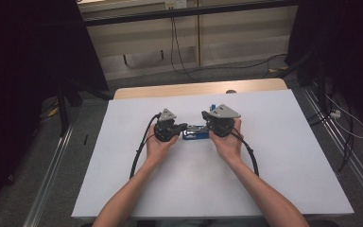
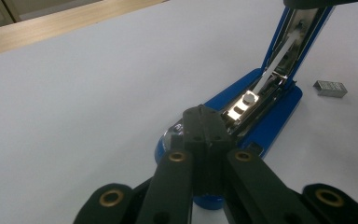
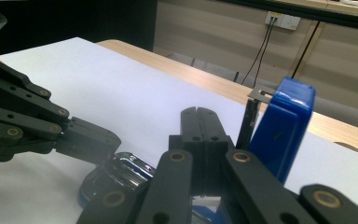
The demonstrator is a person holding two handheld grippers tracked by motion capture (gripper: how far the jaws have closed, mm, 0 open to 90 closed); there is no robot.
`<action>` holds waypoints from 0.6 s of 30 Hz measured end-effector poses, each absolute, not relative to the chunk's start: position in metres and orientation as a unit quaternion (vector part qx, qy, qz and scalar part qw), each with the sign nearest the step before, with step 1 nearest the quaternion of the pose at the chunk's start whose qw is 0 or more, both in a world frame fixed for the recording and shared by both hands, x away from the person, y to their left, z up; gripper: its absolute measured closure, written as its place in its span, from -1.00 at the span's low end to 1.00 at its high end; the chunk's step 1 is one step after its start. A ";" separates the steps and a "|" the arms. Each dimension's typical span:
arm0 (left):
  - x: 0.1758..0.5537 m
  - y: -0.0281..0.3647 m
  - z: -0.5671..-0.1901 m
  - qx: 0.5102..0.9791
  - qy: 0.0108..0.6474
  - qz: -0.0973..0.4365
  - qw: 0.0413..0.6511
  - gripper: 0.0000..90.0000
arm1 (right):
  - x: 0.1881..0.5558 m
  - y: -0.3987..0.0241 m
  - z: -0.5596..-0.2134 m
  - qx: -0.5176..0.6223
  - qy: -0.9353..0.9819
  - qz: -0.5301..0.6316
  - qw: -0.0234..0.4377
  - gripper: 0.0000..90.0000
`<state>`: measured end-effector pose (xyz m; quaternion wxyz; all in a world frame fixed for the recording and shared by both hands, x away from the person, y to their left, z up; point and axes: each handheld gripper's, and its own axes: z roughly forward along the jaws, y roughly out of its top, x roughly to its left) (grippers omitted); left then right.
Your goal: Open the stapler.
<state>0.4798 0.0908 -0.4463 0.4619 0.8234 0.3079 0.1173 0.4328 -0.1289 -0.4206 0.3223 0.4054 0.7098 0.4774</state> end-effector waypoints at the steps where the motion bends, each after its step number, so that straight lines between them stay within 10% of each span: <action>1: 0.480 0.091 -0.446 0.823 0.308 0.118 0.462 1.00 | 0.432 -0.130 -0.420 0.408 0.709 0.475 0.323 1.00; 18: 0.480 0.091 -0.446 0.823 0.309 0.118 0.461 1.00 | 0.429 -0.151 -0.417 0.422 0.704 0.469 0.326 1.00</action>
